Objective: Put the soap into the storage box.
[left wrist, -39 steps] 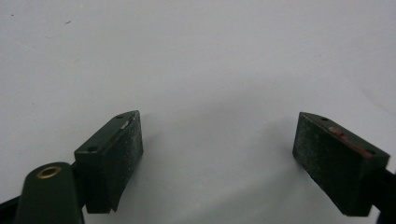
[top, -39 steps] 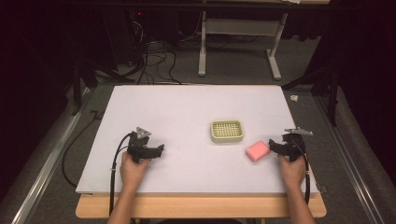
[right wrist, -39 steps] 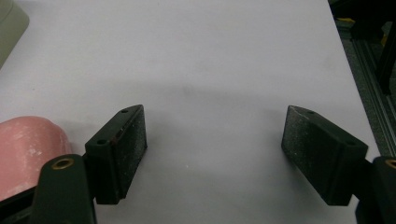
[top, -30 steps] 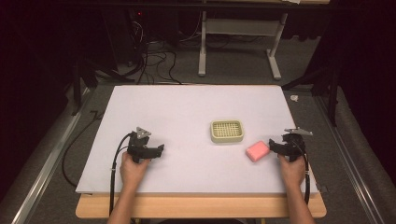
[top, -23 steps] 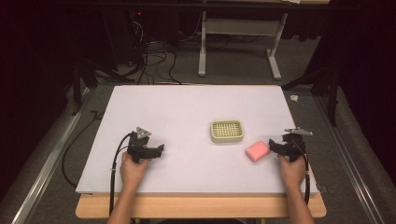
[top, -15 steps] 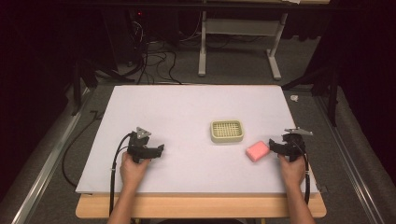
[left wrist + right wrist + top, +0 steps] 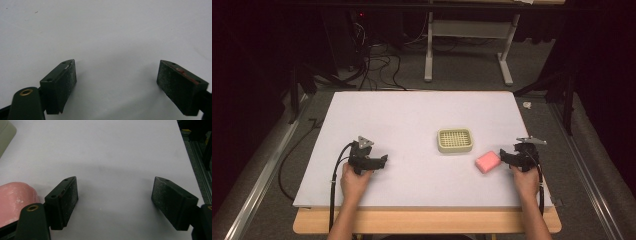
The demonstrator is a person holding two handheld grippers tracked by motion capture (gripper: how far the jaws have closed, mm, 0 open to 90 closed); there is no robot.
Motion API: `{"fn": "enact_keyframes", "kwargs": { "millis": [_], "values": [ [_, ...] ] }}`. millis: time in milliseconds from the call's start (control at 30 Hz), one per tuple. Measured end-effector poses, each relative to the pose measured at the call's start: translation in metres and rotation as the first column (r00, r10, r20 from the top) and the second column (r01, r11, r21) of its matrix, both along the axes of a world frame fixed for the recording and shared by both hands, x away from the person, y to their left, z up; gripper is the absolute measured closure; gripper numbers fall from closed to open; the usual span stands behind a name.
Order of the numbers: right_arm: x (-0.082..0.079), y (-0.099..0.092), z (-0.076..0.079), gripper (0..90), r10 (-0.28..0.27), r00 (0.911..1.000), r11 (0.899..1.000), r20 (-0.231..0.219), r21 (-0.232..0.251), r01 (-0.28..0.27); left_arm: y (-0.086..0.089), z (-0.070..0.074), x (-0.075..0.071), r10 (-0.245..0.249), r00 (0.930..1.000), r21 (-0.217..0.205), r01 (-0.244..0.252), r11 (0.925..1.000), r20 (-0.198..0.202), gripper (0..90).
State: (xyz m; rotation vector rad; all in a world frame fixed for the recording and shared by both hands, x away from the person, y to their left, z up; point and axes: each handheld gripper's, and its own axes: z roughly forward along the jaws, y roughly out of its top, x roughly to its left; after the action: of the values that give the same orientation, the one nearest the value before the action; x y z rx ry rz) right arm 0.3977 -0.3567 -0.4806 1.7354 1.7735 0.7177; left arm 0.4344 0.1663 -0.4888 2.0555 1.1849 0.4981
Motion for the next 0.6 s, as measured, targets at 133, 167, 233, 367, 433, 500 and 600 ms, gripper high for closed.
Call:
{"fn": "enact_keyframes", "kwargs": {
  "millis": [133,167,233,367,433,500,600],
  "values": [
    [0.0,0.0,0.0,18.5,0.012,0.9999,1.0,-0.003,0.004,-0.012,0.0,0.0,0.0,0.0,1.0,0.0,0.0,1.0,0.0,16.5],
    [0.0,0.001,0.0,18.6,0.014,0.9999,1.0,-0.003,0.0,-0.014,0.0,0.0,0.0,0.0,1.0,0.0,0.0,1.0,0.0,16.5],
    [-0.001,0.001,0.001,19.6,0.005,0.9999,1.0,-0.01,-0.005,-0.005,0.0,0.0,0.0,0.0,1.0,0.0,0.0,1.0,0.0,16.5],
    [-0.004,0.001,0.002,20.0,0.005,1.0,1.0,0.003,0.004,-0.005,0.0,0.0,0.0,0.0,1.0,0.0,0.0,1.0,0.0,16.5],
    [-0.006,0.0,0.003,19.8,0.016,0.9998,1.0,0.011,0.01,-0.016,0.0,0.0,0.0,0.0,1.0,0.0,0.0,1.0,0.0,16.5],
    [-0.008,0.0,0.005,19.8,0.017,0.9996,1.0,0.022,0.016,-0.018,0.0,0.0,0.0,0.0,1.0,0.0,0.0,1.0,0.0,16.5],
    [-0.013,-0.001,0.009,19.8,0.031,0.9984,0.999,0.048,0.025,-0.033,0.0,0.0,0.0,0.0,1.0,0.0,0.0,1.0,0.0,16.5]
  ]
}}
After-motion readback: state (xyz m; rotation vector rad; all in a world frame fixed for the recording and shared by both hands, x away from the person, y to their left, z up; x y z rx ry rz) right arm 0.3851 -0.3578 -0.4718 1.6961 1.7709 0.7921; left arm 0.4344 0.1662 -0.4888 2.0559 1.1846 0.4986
